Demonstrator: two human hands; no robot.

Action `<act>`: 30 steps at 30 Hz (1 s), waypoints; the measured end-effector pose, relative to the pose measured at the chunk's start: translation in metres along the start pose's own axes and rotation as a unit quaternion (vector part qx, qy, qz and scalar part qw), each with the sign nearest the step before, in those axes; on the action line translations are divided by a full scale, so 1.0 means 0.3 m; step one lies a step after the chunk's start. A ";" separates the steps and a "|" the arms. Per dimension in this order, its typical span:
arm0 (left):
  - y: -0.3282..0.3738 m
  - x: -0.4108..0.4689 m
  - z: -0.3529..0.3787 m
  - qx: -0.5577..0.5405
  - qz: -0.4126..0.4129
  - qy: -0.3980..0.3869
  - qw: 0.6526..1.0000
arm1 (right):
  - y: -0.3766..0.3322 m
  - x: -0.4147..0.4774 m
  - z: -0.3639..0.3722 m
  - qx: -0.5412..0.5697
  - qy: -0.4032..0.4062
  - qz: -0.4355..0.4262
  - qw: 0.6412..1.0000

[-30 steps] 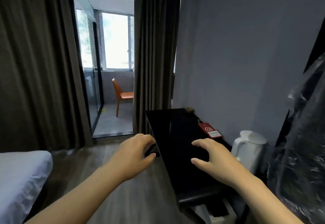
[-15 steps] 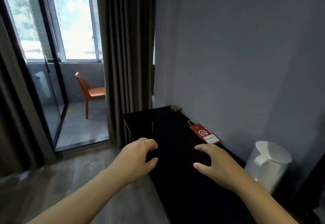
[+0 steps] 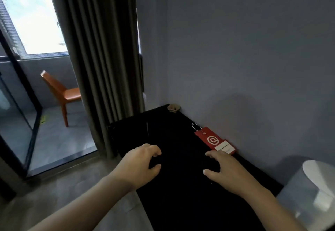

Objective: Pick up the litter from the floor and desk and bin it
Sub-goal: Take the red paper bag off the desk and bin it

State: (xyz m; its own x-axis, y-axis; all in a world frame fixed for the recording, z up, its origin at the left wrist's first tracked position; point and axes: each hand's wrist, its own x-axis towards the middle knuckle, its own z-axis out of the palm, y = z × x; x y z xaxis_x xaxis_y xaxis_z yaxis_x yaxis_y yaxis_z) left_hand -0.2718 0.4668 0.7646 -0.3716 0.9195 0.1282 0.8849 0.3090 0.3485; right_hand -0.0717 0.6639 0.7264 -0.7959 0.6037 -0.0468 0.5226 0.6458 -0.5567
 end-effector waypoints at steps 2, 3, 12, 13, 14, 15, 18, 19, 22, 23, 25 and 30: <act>-0.081 0.096 0.021 -0.009 0.010 -0.014 1.000 | 0.020 0.082 0.024 -0.003 -0.004 0.023 1.000; -0.124 0.146 0.029 -0.014 0.017 -0.022 1.000 | 0.029 0.124 0.037 -0.003 -0.003 0.036 0.999; -0.503 0.549 0.037 -0.057 0.093 -0.109 0.988 | 0.002 0.472 0.156 0.004 0.020 0.170 0.985; -0.531 0.597 0.027 -0.058 0.100 -0.122 0.986 | -0.007 0.501 0.169 0.011 0.029 0.185 0.982; -0.554 0.643 0.024 -0.056 0.110 -0.129 0.984 | -0.012 0.527 0.181 0.014 0.038 0.198 0.979; -0.571 0.683 0.031 -0.053 0.120 -0.136 0.982 | -0.012 0.550 0.194 0.014 0.043 0.211 0.977; -0.597 0.758 0.074 -0.053 0.133 -0.180 0.973 | -0.002 0.602 0.230 0.010 0.027 0.253 0.967; -0.603 0.783 0.091 -0.053 0.140 -0.197 0.969 | 0.006 0.618 0.239 0.008 0.024 0.267 0.963; -0.620 0.892 0.123 -0.044 0.145 -0.229 0.962 | 0.044 0.688 0.249 0.004 0.029 0.309 0.951; -0.626 0.936 0.131 -0.040 0.144 -0.231 0.961 | 0.063 0.719 0.249 0.001 0.029 0.317 0.948; -0.644 1.027 0.153 -0.036 0.143 -0.230 0.962 | 0.101 0.790 0.254 -0.003 0.018 0.327 0.945; -0.723 1.249 0.268 -0.020 0.138 -0.217 0.966 | 0.232 1.023 0.285 0.004 0.019 0.344 0.939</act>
State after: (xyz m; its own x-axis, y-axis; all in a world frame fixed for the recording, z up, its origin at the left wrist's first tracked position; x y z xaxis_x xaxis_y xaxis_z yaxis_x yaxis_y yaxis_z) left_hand -0.5805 0.7639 0.6624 0.0382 0.9834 -0.1775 0.9186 0.0353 0.3935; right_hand -0.3055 0.8541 0.6024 -0.2587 0.8930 -0.3682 0.9065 0.0928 -0.4118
